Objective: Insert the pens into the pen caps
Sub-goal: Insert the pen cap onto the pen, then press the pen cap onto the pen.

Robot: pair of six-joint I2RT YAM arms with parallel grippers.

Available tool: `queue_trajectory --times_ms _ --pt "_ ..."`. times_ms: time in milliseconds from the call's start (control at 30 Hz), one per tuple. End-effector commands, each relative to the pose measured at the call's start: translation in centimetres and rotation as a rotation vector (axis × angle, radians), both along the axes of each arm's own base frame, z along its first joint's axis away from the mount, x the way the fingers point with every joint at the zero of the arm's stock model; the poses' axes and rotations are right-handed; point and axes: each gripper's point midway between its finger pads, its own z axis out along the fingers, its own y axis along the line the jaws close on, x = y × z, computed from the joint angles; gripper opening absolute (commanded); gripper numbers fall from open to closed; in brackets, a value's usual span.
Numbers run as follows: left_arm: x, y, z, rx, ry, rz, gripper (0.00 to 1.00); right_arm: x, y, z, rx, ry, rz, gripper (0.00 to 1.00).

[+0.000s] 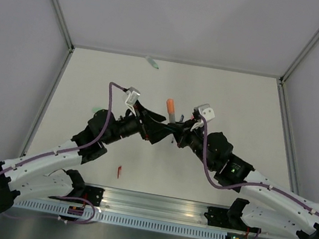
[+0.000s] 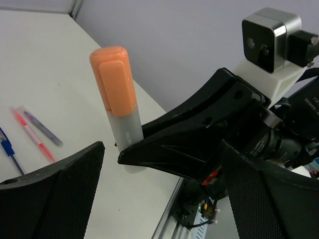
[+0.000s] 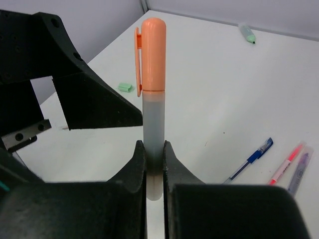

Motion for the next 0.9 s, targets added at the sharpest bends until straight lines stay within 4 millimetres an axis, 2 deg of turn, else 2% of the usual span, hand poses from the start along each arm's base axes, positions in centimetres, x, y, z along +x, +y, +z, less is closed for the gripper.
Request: queue_trajectory --times_ms 0,33,167,233,300,333,467,633,867 --pt "-0.9 1.1 1.4 0.078 0.077 -0.009 1.00 -1.0 -0.4 1.5 0.042 -0.029 0.045 0.00" --pt "-0.6 1.6 3.0 0.063 0.090 0.021 1.00 -1.9 -0.1 1.0 0.038 -0.021 0.095 0.00" --pt "-2.5 2.0 5.4 0.071 -0.058 -0.072 0.98 -4.6 0.0 1.5 0.063 -0.028 0.229 0.00" --pt "-4.3 1.6 6.7 0.060 -0.138 -0.175 0.95 -5.5 0.2 1.2 0.063 -0.026 0.280 0.00" --pt "-4.8 1.0 6.9 0.088 -0.170 -0.233 0.90 -6.4 0.5 1.2 0.069 -0.023 0.332 0.00" --pt "-5.2 0.9 7.7 0.090 -0.183 -0.256 0.89 -6.8 0.5 1.1 0.071 -0.019 0.354 0.00" --pt "-5.0 0.6 7.1 0.130 -0.193 -0.268 0.81 -8.5 0.9 1.7 0.112 -0.016 0.442 0.00" --pt "-5.8 0.5 7.0 0.114 -0.237 -0.309 0.80 -9.7 0.9 2.7 0.173 -0.017 0.490 0.00" --pt "-5.8 0.8 6.6 0.138 -0.256 -0.298 0.82 -10.4 1.2 2.9 0.192 -0.005 0.528 0.00"
